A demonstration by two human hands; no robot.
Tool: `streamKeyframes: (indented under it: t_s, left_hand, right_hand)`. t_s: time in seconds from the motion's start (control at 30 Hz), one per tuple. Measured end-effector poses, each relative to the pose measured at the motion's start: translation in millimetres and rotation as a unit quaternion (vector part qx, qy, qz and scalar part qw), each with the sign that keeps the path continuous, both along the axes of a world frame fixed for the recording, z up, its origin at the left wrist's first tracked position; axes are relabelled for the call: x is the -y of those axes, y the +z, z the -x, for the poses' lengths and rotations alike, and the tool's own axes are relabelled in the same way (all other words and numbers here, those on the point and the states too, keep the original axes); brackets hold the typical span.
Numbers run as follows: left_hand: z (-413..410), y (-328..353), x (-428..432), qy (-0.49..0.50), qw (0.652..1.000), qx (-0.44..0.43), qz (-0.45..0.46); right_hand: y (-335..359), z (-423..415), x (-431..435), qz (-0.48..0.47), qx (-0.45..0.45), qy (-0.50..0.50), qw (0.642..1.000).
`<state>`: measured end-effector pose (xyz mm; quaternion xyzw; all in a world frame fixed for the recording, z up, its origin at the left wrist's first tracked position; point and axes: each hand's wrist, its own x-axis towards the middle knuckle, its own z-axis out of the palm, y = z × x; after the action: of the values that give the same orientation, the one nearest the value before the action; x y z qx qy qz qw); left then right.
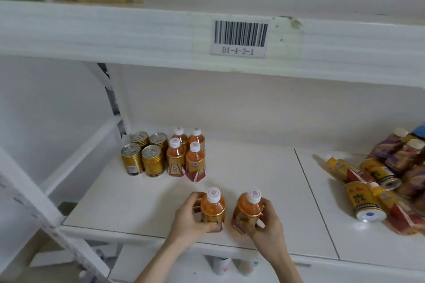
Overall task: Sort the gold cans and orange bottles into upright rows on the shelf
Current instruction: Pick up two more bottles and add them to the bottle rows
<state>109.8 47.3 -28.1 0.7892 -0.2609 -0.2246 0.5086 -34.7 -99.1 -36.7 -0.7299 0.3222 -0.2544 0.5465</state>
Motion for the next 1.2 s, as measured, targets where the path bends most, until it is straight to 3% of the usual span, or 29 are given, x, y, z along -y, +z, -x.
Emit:
streamKeyframes:
  t_s: [0.43,0.67,1.2]
  left_hand:
    - [-76.0,-6.8,-66.4,-0.011,1.0,-0.021,-0.017]
    - [-116.4,-14.1,-65.4,0.024,0.998,-0.059,0.004]
    - [-173.0,-15.5,-30.8,-0.052,0.998,-0.033,-0.023]
  right_hand:
    - [-3.6,-77.0,-79.0,-0.012,0.008,-0.014,1.0]
    - [-6.0,-124.6,-81.2,-0.021,-0.006,0.033,0.999]
    - [-3.9,-174.4,-43.0,-0.036,-0.037,0.036,0.998]
